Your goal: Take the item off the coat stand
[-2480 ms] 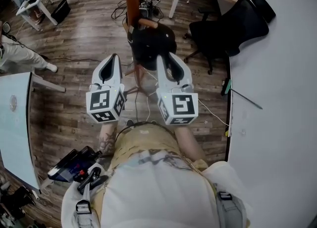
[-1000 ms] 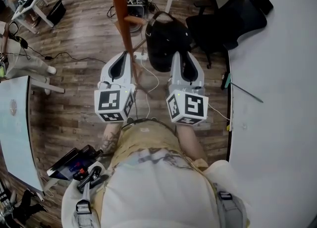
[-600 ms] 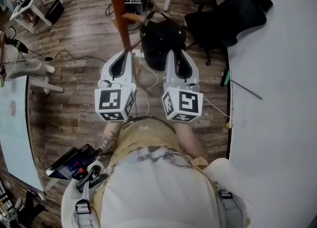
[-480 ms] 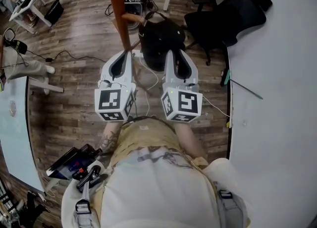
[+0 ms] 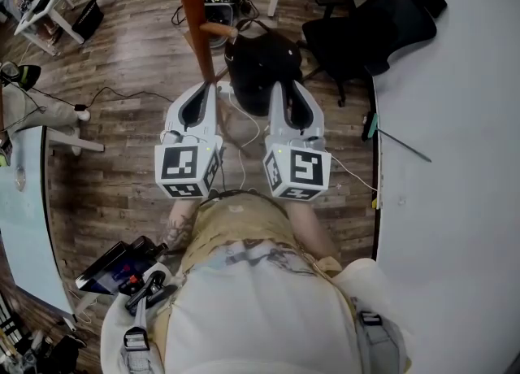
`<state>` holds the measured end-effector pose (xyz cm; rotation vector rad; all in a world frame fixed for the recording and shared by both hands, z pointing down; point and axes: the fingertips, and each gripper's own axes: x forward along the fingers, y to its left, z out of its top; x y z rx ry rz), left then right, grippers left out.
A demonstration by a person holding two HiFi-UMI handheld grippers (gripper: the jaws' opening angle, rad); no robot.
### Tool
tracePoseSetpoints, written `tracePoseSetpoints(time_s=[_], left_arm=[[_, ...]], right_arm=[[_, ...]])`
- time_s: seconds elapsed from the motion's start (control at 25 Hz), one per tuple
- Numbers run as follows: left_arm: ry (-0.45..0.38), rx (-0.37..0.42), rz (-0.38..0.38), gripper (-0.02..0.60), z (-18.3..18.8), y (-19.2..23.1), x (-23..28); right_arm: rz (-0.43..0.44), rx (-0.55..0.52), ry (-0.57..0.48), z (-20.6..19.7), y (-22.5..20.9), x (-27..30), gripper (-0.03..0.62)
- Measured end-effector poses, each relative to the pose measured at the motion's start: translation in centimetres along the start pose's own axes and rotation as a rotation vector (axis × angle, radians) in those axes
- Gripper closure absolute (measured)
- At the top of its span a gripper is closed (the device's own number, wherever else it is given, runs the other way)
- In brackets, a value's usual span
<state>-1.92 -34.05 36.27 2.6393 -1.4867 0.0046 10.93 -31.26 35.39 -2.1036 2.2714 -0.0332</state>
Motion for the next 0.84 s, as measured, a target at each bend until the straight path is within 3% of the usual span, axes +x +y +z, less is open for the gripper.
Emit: tracePoseSetpoints(time_s=[0.84], left_arm=[[0.003,0.012,-0.012,0.580,0.2,-0.1,0.2]], right_arm=[[-0.005,0.011,-0.038,1.3,-0.3,-0.7,0.525]])
